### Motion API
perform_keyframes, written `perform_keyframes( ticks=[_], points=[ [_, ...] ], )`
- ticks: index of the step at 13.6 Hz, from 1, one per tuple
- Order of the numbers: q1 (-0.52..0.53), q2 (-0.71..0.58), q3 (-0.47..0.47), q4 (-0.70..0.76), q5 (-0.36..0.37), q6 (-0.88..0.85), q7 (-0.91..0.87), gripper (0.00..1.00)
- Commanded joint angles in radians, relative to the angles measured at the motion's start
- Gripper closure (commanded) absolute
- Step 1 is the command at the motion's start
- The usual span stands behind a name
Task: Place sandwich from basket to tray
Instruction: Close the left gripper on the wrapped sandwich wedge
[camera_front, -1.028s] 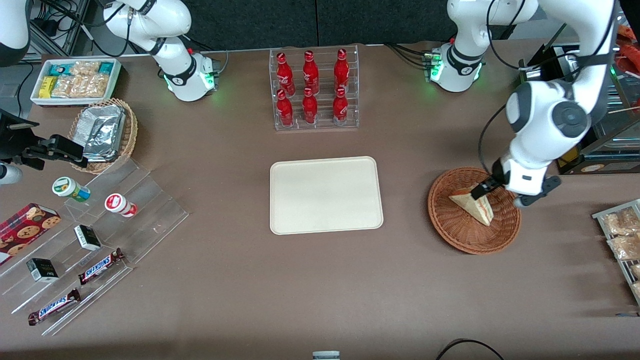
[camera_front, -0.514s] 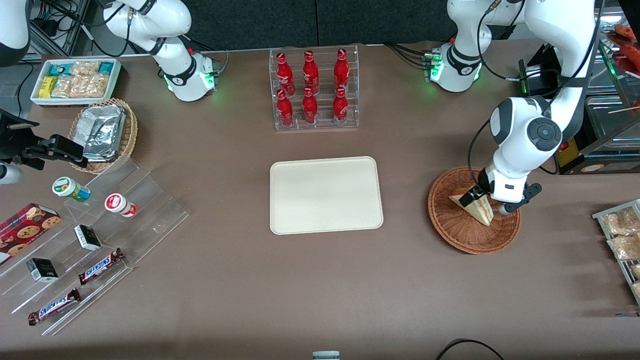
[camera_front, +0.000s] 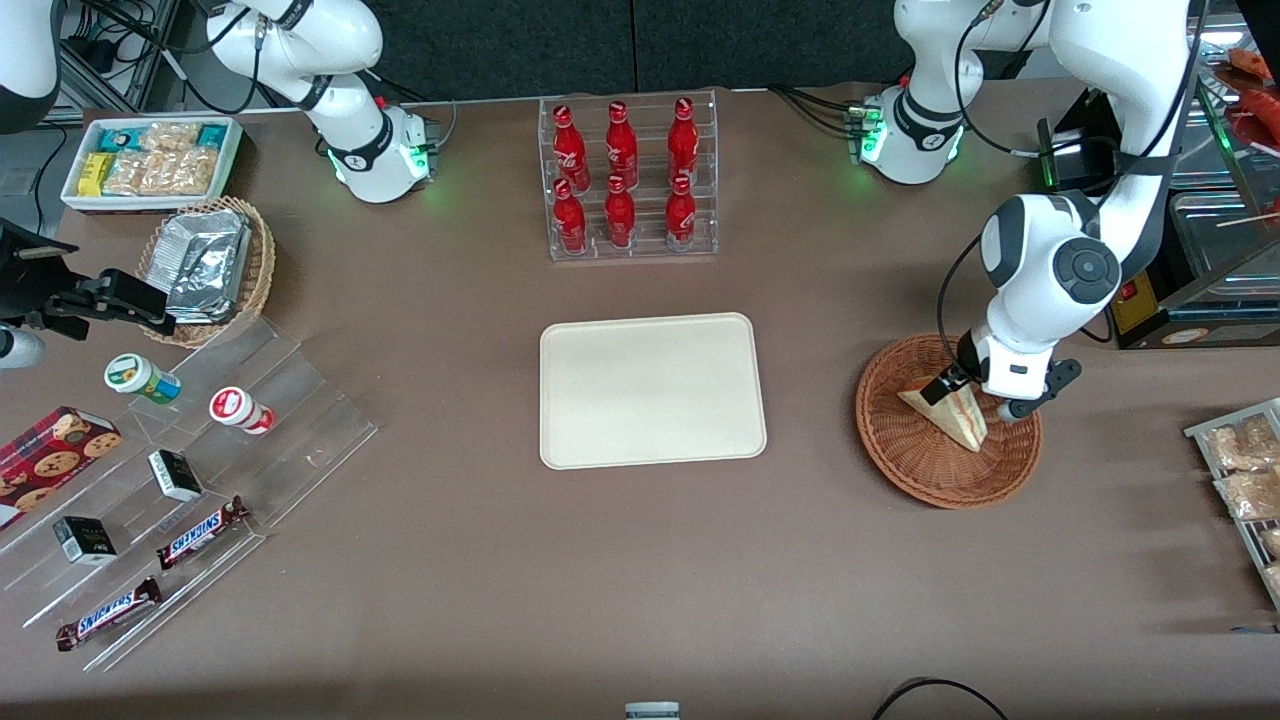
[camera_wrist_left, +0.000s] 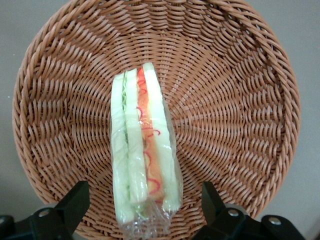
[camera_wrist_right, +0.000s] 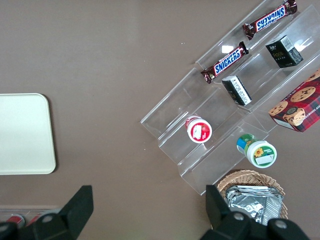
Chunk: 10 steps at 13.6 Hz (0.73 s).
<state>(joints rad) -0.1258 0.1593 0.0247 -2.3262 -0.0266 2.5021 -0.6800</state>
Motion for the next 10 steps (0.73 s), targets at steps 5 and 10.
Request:
perform_keyframes(
  ticks=[5, 10],
  points=[
    [-0.005, 0.026, 0.009, -0.009, -0.001, 0.06, -0.042, 0.71],
    [-0.005, 0.02, 0.009, 0.011, 0.002, 0.05, -0.036, 1.0]
  ],
)
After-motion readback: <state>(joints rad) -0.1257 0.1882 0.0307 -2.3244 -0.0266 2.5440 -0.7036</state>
